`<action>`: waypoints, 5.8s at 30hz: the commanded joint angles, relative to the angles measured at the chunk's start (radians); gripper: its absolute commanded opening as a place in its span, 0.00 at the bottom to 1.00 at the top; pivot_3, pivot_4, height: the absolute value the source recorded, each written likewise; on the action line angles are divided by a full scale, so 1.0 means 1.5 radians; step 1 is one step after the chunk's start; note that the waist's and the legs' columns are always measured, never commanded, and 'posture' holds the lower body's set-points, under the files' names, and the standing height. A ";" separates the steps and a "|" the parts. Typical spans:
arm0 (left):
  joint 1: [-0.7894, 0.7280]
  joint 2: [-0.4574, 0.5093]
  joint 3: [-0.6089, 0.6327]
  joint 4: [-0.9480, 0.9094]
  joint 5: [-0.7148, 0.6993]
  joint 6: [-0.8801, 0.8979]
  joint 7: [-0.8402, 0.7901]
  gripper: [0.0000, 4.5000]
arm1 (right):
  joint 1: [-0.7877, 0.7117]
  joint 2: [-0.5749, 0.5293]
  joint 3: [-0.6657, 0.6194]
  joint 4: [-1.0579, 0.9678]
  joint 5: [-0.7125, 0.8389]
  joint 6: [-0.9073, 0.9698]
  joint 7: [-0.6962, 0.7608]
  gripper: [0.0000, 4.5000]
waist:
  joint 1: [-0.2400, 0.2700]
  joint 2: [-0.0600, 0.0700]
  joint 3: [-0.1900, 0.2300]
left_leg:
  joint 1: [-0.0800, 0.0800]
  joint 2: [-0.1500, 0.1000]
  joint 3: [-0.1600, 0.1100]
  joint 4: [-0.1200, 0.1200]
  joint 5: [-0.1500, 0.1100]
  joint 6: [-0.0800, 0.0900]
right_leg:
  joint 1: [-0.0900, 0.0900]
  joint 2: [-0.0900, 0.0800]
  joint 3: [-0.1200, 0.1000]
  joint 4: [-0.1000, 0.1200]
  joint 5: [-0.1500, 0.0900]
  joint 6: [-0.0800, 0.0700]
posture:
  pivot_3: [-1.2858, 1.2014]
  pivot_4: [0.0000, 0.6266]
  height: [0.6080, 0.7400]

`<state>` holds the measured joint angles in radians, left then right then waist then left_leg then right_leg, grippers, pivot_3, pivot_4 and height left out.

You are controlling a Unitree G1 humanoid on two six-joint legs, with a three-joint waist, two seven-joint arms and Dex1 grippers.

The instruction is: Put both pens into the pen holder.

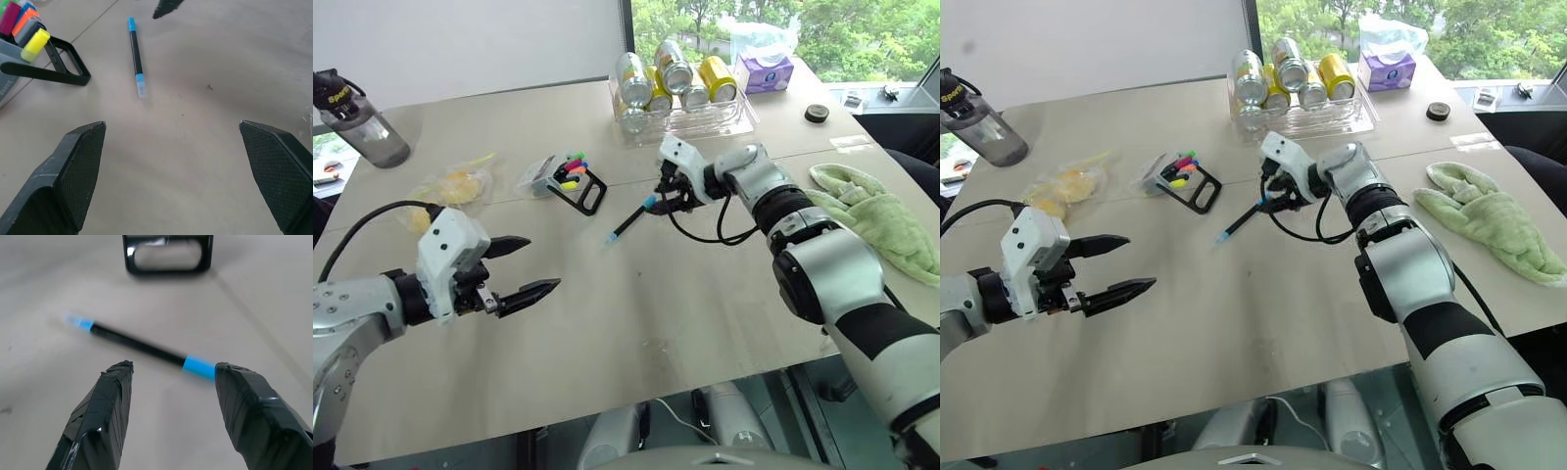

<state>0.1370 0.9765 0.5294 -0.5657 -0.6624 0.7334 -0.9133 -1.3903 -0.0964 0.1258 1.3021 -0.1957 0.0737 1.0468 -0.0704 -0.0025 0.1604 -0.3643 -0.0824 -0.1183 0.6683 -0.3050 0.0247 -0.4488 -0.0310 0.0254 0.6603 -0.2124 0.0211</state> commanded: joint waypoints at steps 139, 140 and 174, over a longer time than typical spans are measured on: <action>0.150 -0.034 0.174 -0.081 0.025 0.017 -0.008 1.00 | 0.049 0.178 0.108 0.053 -0.120 -0.068 -0.144 0.63 | 0.001 0.000 0.000 | 0.001 0.000 0.000 0.000 0.000 0.000 | 0.000 0.000 0.000 0.000 0.000 0.000 | 0.52 0.24 1.00; 0.151 -0.033 0.176 -0.082 0.024 0.018 -0.007 1.00 | 0.050 0.177 0.115 0.054 -0.128 -0.060 -0.147 0.63 | 0.001 0.000 0.000 | 0.001 0.000 0.000 0.000 0.000 0.000 | 0.001 0.000 0.000 0.000 0.000 0.000 | 0.52 0.24 1.00; 0.139 -0.037 0.174 -0.087 0.012 0.030 0.016 1.00 | 0.019 0.169 0.081 0.051 -0.117 -0.009 -0.146 0.01 | 0.002 0.000 -0.001 | 0.002 0.000 -0.002 0.000 0.002 -0.003 | 0.002 0.000 -0.002 0.002 0.001 -0.002 | 0.52 0.24 1.00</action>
<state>0.3534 0.9115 0.7756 -0.6939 -0.6334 0.7805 -0.8905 -1.3515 0.1538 0.2545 1.3559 -0.3764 0.0361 0.8164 -0.0680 -0.0019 0.1587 -0.3610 -0.0824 -0.1219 0.6679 -0.3023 0.0202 -0.4466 -0.0306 0.0219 0.6629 -0.2105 0.0176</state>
